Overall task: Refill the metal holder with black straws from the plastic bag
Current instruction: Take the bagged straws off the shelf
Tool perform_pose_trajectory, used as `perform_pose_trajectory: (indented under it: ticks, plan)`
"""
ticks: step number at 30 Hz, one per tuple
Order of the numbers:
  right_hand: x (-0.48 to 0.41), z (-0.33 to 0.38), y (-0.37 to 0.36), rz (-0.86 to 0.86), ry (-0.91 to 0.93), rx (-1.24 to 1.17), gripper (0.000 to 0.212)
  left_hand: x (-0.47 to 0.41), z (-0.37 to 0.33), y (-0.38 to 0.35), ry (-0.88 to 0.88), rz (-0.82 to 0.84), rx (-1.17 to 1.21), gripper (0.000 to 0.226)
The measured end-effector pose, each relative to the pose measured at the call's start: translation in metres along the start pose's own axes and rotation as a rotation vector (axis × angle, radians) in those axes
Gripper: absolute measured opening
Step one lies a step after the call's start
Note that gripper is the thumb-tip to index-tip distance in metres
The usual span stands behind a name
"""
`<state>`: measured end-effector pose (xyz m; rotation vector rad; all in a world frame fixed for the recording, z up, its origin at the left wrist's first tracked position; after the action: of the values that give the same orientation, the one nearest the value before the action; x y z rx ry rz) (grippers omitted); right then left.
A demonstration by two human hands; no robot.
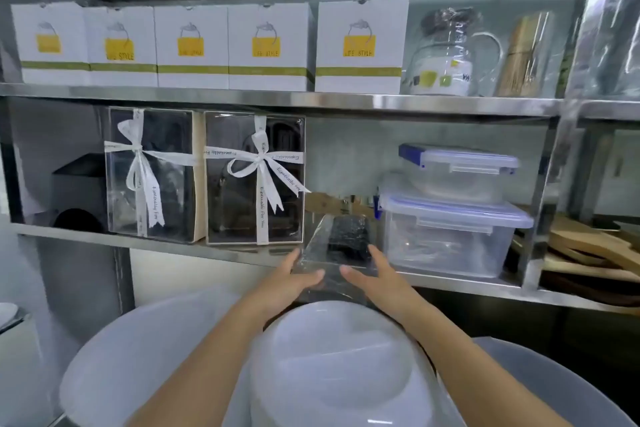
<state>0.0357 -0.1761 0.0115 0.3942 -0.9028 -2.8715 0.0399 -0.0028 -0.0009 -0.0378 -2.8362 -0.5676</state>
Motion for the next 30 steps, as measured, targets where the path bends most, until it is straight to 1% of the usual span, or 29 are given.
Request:
perform_pose_trajectory:
  ticks: [2,4,5,6,7,8,10,12,13,14,15,16,17,18,19,20,21,22,23,25,26,28,30]
  plan:
    - [-0.001,0.003,-0.002,-0.003,-0.026,-0.184,0.072,0.000,-0.003,-0.001,-0.019,0.053,0.066,0.060]
    - [0.003,0.010,-0.001,0.018,-0.038,-0.289,0.047,0.005,-0.005,-0.001,-0.014,0.069,0.129,0.043]
    - [0.004,0.014,0.001,-0.012,-0.045,-0.321,0.034,0.009,-0.008,0.000,-0.016,0.065,0.171,0.037]
    - [0.004,0.015,0.004,-0.051,-0.057,-0.334,0.027,0.013,-0.012,0.001,-0.032,0.050,0.211,0.032]
    - [0.005,0.018,0.008,-0.093,-0.063,-0.356,0.028,0.017,-0.016,0.003,-0.054,0.047,0.261,0.030]
    - [0.003,0.016,0.012,-0.129,-0.064,-0.384,0.034,0.020,-0.019,0.005,-0.066,0.059,0.331,0.031]
    - [0.006,0.024,0.020,-0.175,-0.037,-0.467,0.041,0.028,-0.024,0.015,-0.080,0.076,0.563,0.032]
    - [0.011,0.034,0.028,-0.213,0.022,-0.533,0.037,0.033,-0.022,0.025,-0.077,0.046,0.865,0.027]
    - [0.016,0.041,0.033,-0.231,0.045,-0.552,0.034,0.034,-0.018,0.028,-0.063,-0.012,0.935,0.026]
    - [0.021,0.047,0.038,-0.239,0.070,-0.561,0.033,0.035,-0.012,0.030,-0.040,-0.097,0.882,0.027]
    - [0.026,0.054,0.042,-0.238,0.090,-0.562,0.033,0.039,-0.010,0.030,-0.018,-0.202,0.726,0.030]
    - [0.030,0.059,0.047,-0.230,0.112,-0.554,0.035,0.042,-0.009,0.028,-0.032,-0.272,0.552,0.038]
    - [0.035,0.064,0.051,-0.221,0.130,-0.548,0.037,0.045,-0.012,0.023,-0.071,-0.288,0.429,0.050]
    - [0.039,0.068,0.055,-0.216,0.148,-0.551,0.040,0.047,-0.015,0.018,-0.108,-0.265,0.370,0.066]
    - [0.044,0.071,0.058,-0.211,0.159,-0.562,0.043,0.051,-0.021,0.014,-0.144,-0.221,0.373,0.078]
    - [0.048,0.074,0.062,-0.205,0.173,-0.569,0.046,0.056,-0.029,0.011,-0.182,-0.183,0.387,0.086]
    - [0.053,0.078,0.066,-0.195,0.186,-0.573,0.048,0.060,-0.037,0.010,-0.220,-0.161,0.386,0.087]
    - [0.057,0.081,0.070,-0.182,0.203,-0.572,0.049,0.064,-0.045,0.009,-0.259,-0.149,0.384,0.083]
    - [0.062,0.085,0.074,-0.167,0.225,-0.574,0.049,0.064,-0.051,0.009,-0.301,-0.148,0.381,0.072]
    - [0.072,0.091,0.082,-0.139,0.283,-0.596,0.047,0.074,-0.060,0.009,-0.364,-0.164,0.391,0.037]
    - [0.077,0.094,0.087,-0.133,0.306,-0.615,0.047,0.078,-0.062,0.008,-0.387,-0.158,0.400,0.028]
    - [0.087,0.101,0.095,-0.131,0.358,-0.646,0.049,0.086,-0.067,0.005,-0.406,-0.138,0.403,0.019]
    - [0.095,0.108,0.103,-0.136,0.408,-0.708,0.057,0.094,-0.074,0.002,-0.417,-0.141,0.438,0.013]
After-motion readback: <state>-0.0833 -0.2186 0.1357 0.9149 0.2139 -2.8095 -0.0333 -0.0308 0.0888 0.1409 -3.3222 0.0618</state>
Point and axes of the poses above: each hand's wrist, its own x-axis away from the middle knuckle, its own y-axis out of the back of the hand, z = x × y, the point moved 4 cm from there along -x, towards the middle knuckle, and after that the axes turned 14 degrees about y, right-handed, at the moved point
